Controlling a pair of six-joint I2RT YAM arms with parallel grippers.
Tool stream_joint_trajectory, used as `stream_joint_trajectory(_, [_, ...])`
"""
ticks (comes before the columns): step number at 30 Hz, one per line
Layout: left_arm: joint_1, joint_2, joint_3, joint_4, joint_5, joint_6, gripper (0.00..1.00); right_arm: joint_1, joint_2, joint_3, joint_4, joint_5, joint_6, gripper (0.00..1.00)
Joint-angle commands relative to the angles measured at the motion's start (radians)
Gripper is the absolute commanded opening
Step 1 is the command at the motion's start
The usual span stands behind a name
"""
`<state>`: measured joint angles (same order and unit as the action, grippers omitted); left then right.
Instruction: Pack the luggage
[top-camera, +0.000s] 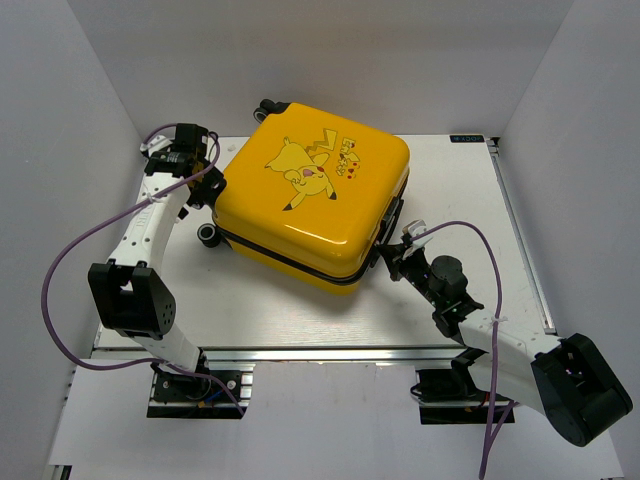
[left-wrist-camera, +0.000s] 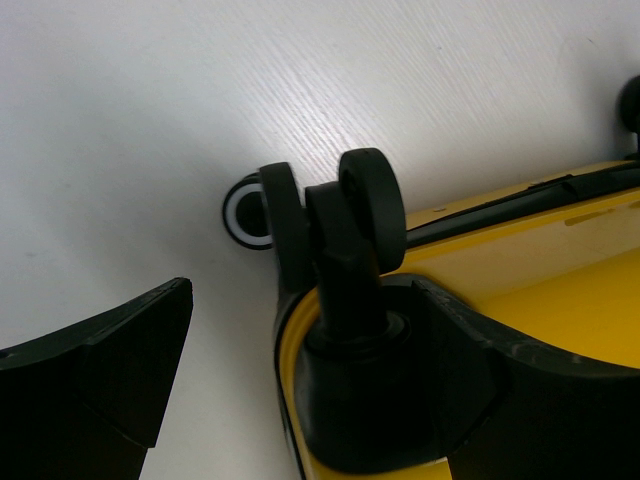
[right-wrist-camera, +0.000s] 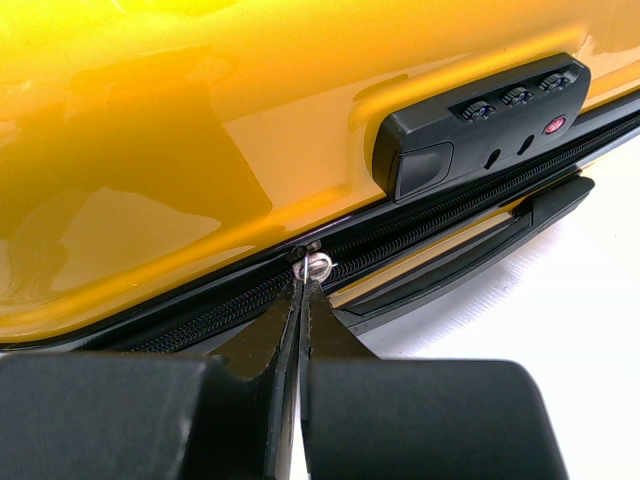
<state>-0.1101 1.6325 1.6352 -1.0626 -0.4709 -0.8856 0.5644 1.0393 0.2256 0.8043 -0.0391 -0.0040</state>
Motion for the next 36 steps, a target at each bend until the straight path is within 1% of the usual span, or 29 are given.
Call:
stream_joint_trajectory(1, [-0.014, -0.014, -0.073, 0.107, 0.078, -0.07, 0.98, 0.031, -0.025, -0.002, 0.036, -0.082, 0.009, 0.0])
stream_joint_trajectory(2, [-0.014, -0.008, -0.092, 0.137, 0.09, -0.082, 0.98, 0.032, -0.027, -0.002, 0.035, -0.085, 0.009, 0.0])
stream_joint_trajectory(5, [-0.014, 0.007, -0.135, 0.159, 0.104, -0.102, 0.98, 0.032, -0.042, -0.009, 0.032, -0.081, 0.009, 0.0])
stream_joint_trajectory(7, [-0.014, 0.013, -0.153, 0.179, 0.101, -0.104, 0.94, 0.032, -0.057, -0.015, 0.029, -0.074, 0.009, 0.0])
stream_joint_trajectory(8, [-0.014, 0.023, -0.158, 0.19, 0.095, -0.104, 0.81, 0.032, -0.062, -0.023, 0.029, -0.064, 0.009, 0.0])
stream_joint_trajectory(10, [-0.014, 0.036, -0.169, 0.203, 0.098, -0.104, 0.65, 0.032, -0.07, -0.029, 0.032, -0.055, 0.009, 0.0])
stream_joint_trajectory(11, [-0.014, 0.052, -0.172, 0.219, 0.103, -0.102, 0.5, 0.032, -0.074, -0.038, 0.038, -0.05, 0.009, 0.0])
stream_joint_trajectory(13, [-0.014, 0.07, -0.172, 0.239, 0.092, -0.086, 0.4, 0.028, -0.074, -0.046, 0.045, -0.035, 0.019, 0.0])
stream_joint_trajectory(14, [-0.014, 0.101, -0.164, 0.233, 0.083, -0.084, 0.32, 0.031, -0.074, -0.048, 0.047, -0.027, 0.022, 0.0])
stream_joint_trajectory(15, [-0.001, 0.119, -0.153, 0.225, 0.078, -0.084, 0.15, 0.029, -0.073, -0.048, 0.042, -0.012, 0.024, 0.0])
stream_joint_trajectory(16, [0.0, 0.138, -0.126, 0.199, 0.063, -0.081, 0.04, 0.028, -0.073, -0.049, 0.039, 0.026, 0.039, 0.0])
stream_joint_trajectory(17, [0.0, 0.16, -0.108, 0.179, 0.048, -0.081, 0.0, 0.028, -0.073, -0.052, 0.038, 0.069, 0.039, 0.0])
stream_joint_trajectory(18, [0.0, 0.196, -0.086, 0.162, 0.023, -0.082, 0.0, 0.025, -0.065, -0.051, 0.035, 0.096, 0.036, 0.0])
stream_joint_trajectory(19, [0.0, 0.211, -0.048, 0.135, -0.015, -0.072, 0.0, 0.025, -0.058, -0.051, 0.035, 0.175, 0.033, 0.0])
stream_joint_trajectory(20, [0.0, 0.222, -0.034, 0.127, -0.027, -0.072, 0.0, 0.02, -0.045, -0.046, 0.03, 0.218, 0.035, 0.0])
stream_joint_trajectory(21, [0.0, 0.237, -0.028, 0.125, -0.04, -0.059, 0.0, 0.015, -0.015, -0.026, 0.018, 0.302, 0.035, 0.0])
stream_joint_trajectory(23, [0.009, 0.24, -0.021, 0.147, -0.067, -0.05, 0.0, -0.009, 0.022, -0.008, 0.016, 0.356, 0.024, 0.0])
stream_joint_trajectory(27, [0.02, 0.237, -0.029, 0.207, -0.06, 0.009, 0.0, -0.066, 0.109, 0.066, 0.041, 0.451, 0.007, 0.0])
stream_joint_trajectory(30, [0.03, 0.25, -0.015, 0.224, -0.067, 0.036, 0.0, -0.138, 0.163, 0.115, 0.087, 0.458, 0.009, 0.0])
stream_joint_trajectory(33, [0.05, 0.28, 0.023, 0.205, -0.078, 0.053, 0.0, -0.215, 0.244, 0.167, 0.108, 0.456, -0.036, 0.0])
stream_joint_trajectory(35, [0.059, 0.29, 0.031, 0.217, -0.072, 0.077, 0.0, -0.271, 0.318, 0.225, 0.127, 0.432, -0.042, 0.0])
stream_joint_trajectory(36, [0.059, 0.29, 0.029, 0.245, -0.063, 0.088, 0.0, -0.32, 0.346, 0.247, 0.14, 0.409, -0.044, 0.0])
